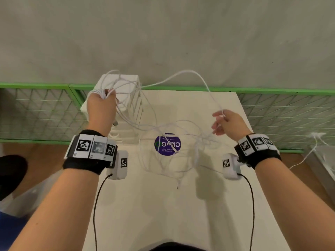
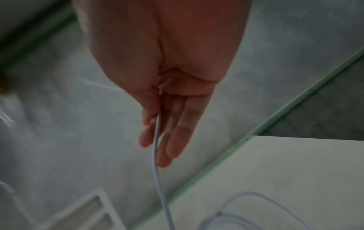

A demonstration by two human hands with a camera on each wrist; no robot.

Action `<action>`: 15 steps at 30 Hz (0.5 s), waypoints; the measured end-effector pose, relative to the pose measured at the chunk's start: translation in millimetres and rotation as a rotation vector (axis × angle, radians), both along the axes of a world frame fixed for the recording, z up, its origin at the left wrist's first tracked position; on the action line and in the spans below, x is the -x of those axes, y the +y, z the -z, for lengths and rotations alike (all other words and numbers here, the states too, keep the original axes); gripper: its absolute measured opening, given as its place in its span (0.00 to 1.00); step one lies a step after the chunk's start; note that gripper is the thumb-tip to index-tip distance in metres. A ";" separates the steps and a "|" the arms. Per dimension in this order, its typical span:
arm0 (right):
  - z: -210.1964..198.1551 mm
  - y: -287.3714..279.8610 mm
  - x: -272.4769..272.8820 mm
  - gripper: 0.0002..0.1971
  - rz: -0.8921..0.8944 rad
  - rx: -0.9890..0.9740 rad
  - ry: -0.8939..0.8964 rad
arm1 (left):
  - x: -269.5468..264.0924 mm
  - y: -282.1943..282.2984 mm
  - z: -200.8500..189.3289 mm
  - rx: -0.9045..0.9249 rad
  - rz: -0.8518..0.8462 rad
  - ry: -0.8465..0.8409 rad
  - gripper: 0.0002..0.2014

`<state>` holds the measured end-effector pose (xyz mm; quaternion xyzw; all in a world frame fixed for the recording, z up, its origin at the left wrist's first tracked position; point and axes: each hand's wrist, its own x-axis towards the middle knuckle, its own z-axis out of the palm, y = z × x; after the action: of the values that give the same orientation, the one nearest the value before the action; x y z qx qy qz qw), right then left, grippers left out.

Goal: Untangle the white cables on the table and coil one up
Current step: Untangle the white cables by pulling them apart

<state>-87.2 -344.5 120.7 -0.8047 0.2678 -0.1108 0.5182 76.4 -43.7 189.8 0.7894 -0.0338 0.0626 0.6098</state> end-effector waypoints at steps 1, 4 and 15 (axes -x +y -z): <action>-16.0 5.7 -8.2 0.08 -0.026 -0.012 -0.085 | 3.9 -3.9 -1.3 -0.029 0.007 0.021 0.15; -62.8 24.7 -28.7 0.09 -0.073 -0.049 -0.280 | 13.4 -13.8 -3.7 -0.143 0.027 0.056 0.18; -129.7 83.7 -51.1 0.09 -0.252 -0.219 -0.451 | 60.3 -44.6 -9.7 -0.161 0.438 0.131 0.27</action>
<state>-36.2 -260.8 250.4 -0.7259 0.0536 -0.1923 0.6582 16.1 -88.3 199.5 0.8118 -0.1694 -0.1253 0.5446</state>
